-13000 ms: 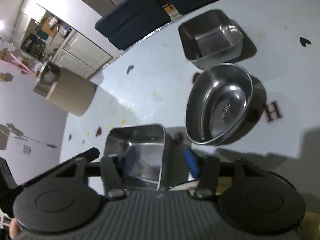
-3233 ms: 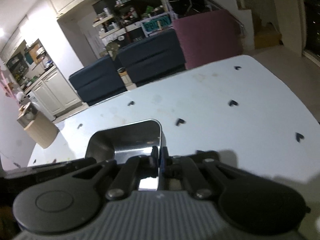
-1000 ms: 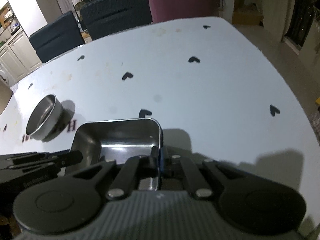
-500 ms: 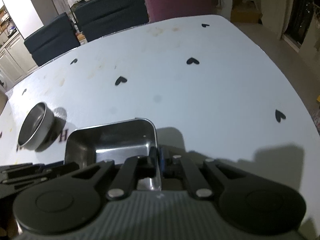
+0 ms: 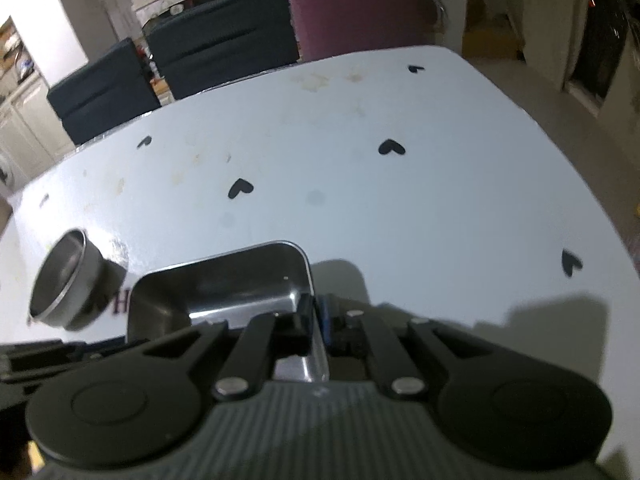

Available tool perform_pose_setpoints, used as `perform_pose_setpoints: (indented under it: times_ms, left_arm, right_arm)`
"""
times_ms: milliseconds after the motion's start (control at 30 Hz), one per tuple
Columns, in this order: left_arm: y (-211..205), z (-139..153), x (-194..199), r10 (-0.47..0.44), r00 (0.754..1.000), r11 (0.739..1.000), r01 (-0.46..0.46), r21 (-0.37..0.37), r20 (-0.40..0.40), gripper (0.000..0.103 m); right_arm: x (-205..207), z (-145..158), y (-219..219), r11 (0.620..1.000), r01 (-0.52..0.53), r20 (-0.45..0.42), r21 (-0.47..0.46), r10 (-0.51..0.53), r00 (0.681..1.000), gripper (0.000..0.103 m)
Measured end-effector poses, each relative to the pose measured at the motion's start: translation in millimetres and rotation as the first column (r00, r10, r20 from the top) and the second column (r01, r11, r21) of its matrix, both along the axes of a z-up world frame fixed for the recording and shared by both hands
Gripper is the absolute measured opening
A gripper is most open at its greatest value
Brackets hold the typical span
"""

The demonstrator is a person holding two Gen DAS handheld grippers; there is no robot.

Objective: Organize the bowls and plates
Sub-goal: 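Lower the second steel tray onto the table and open both grippers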

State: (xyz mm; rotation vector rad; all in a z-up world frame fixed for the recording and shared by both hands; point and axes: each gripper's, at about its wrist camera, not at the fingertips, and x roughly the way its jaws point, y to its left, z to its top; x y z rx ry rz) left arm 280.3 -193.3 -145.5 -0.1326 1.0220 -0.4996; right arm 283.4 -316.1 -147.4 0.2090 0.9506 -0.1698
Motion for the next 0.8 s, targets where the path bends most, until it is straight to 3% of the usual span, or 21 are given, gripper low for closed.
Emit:
perform_pose_setpoints:
  times_ms: [100, 233, 433, 500, 667, 800]
  left_arm:
    - [2, 5, -1, -0.001, 1.0, 1.0, 0.001, 0.01, 0.011, 0.031]
    - [2, 12, -4, -0.003, 1.0, 1.0, 0.003, 0.009, 0.023, 0.043]
    - [2, 22, -12, -0.013, 0.999, 1.0, 0.012, 0.026, 0.048, 0.071]
    - [2, 25, -14, -0.014, 0.998, 0.999, 0.012, 0.038, 0.057, 0.084]
    - [8, 35, -20, -0.004, 0.997, 0.998, 0.0, 0.06, 0.074, 0.099]
    - [19, 47, -24, -0.001, 0.996, 0.998, -0.004, 0.057, 0.086, 0.103]
  right_arm:
    - [-2, 2, -4, 1.0, -0.005, 0.009, 0.01, 0.005, 1.0, 0.008]
    - [-11, 7, -9, 1.0, -0.008, 0.018, 0.026, 0.008, 1.0, 0.036]
    - [-29, 13, -14, 0.999, -0.012, 0.041, 0.04, 0.011, 0.999, 0.055]
    - [-35, 17, -16, 0.999, 0.002, 0.065, 0.05, -0.005, 0.998, 0.062]
    - [-46, 24, -17, 0.999, 0.019, 0.096, 0.05, -0.024, 0.995, 0.083]
    - [-56, 31, -16, 0.999, 0.035, 0.134, 0.027, -0.038, 0.99, 0.103]
